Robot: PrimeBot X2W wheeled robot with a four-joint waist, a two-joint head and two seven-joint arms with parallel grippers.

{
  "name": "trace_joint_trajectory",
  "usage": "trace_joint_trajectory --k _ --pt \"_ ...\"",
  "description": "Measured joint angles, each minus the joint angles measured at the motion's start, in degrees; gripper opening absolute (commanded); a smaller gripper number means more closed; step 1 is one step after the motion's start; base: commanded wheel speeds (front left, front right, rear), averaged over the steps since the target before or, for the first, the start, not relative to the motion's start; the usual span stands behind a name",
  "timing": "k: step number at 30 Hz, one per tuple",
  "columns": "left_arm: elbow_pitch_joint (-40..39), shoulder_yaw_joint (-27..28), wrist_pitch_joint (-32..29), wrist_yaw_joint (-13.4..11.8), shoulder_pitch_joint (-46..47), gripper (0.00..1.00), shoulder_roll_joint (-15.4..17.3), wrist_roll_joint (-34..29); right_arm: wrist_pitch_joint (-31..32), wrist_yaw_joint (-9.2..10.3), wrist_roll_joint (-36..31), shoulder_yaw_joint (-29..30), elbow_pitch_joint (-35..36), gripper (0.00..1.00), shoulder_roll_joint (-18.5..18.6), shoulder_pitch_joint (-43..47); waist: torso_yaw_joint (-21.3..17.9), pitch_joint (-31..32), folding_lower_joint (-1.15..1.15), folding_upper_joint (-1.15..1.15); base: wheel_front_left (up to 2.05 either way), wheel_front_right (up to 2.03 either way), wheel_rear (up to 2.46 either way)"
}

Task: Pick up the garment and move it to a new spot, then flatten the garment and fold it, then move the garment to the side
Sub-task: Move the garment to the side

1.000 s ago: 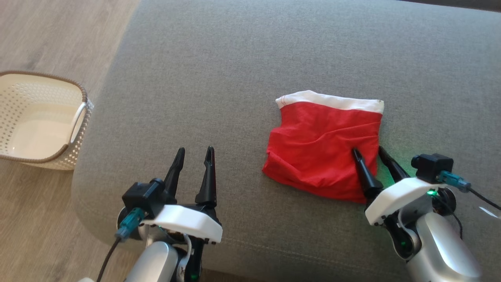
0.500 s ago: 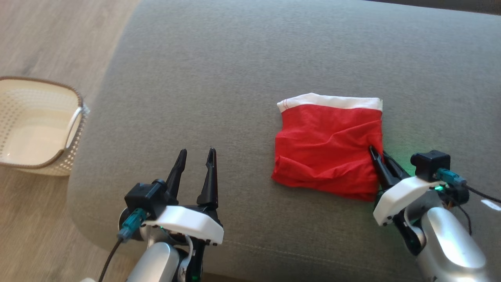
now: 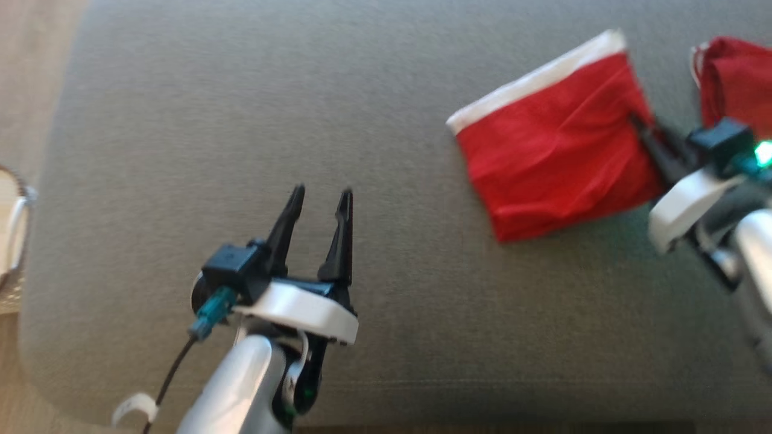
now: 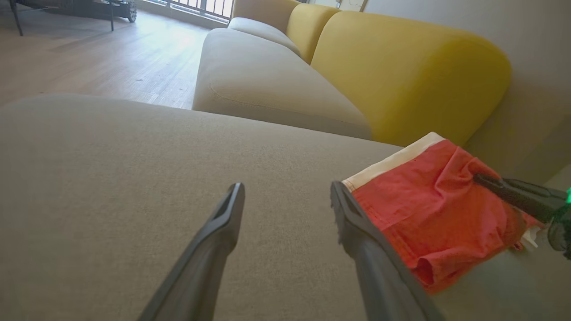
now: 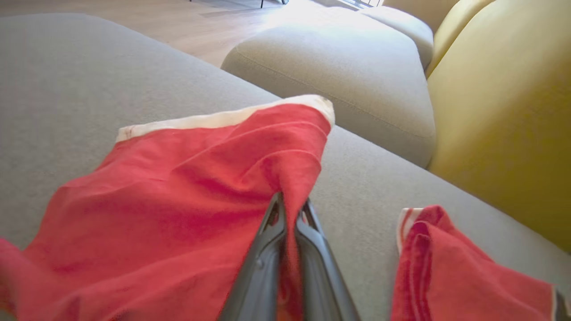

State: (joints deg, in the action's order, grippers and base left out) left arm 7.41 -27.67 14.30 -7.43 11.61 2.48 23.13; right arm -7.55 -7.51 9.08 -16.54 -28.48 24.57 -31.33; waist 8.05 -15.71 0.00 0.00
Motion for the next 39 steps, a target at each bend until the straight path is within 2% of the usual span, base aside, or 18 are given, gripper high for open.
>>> trace_joint_trajectory --k 7,9,12,18,22,27,32,38,39 --pt "0.89 -1.09 0.01 1.96 6.78 1.00 -0.05 -3.90 0.94 0.00 3.34 -3.13 2.50 0.00 8.18 -9.98 -6.53 -5.81 0.00 0.00 0.00 0.00 0.00" --pt "1.00 -0.23 0.02 2.42 7.83 1.00 -0.08 -1.38 0.79 -0.01 2.38 -4.20 3.07 0.00 10.76 -12.59 -8.48 -7.68 0.00 0.00 0.00 0.00 0.00" --pt "1.66 1.22 0.03 3.18 9.79 1.00 -0.01 -2.96 -0.36 0.00 2.05 -3.74 2.65 0.00 13.00 -16.05 -11.23 -10.85 0.00 0.00 0.00 0.00 0.00" --pt "2.32 4.70 0.40 5.44 13.37 1.00 0.22 -6.48 -2.86 -0.01 1.78 -3.82 -0.80 0.00 13.65 -19.40 -17.02 -16.12 0.00 0.00 0.00 0.00 0.00" --pt "1.43 8.31 0.52 5.43 15.14 1.00 1.44 -8.18 -4.12 -0.01 1.24 -2.26 -2.58 0.00 13.59 -22.75 -20.61 -19.01 0.00 0.00 0.00 0.00 0.00" --pt "-0.20 9.80 1.10 6.16 18.15 1.00 2.35 -10.02 -5.04 -0.01 0.02 -1.71 -4.23 0.00 13.27 -25.97 -24.06 -22.13 0.00 0.00 0.00 0.00 0.00" --pt "-2.29 9.99 1.75 6.42 19.75 1.00 2.23 -10.47 -5.23 -0.01 -2.76 -2.41 -6.91 0.00 12.20 -26.86 -25.36 -24.66 0.00 0.00 0.00 0.00 0.00" --pt "-2.94 9.99 2.00 6.76 20.72 1.00 1.10 -10.96 -6.09 -0.01 -4.49 -1.18 -9.40 0.00 11.16 -28.78 -24.43 -25.82 0.00 0.00 0.00 0.00 0.00" --pt "-2.93 10.01 2.00 6.98 20.76 1.00 1.00 -10.96 -6.09 -0.01 -4.49 -0.77 -10.06 0.61 10.94 -28.86 -24.22 -25.78 0.00 0.00 0.00 0.00 0.00"
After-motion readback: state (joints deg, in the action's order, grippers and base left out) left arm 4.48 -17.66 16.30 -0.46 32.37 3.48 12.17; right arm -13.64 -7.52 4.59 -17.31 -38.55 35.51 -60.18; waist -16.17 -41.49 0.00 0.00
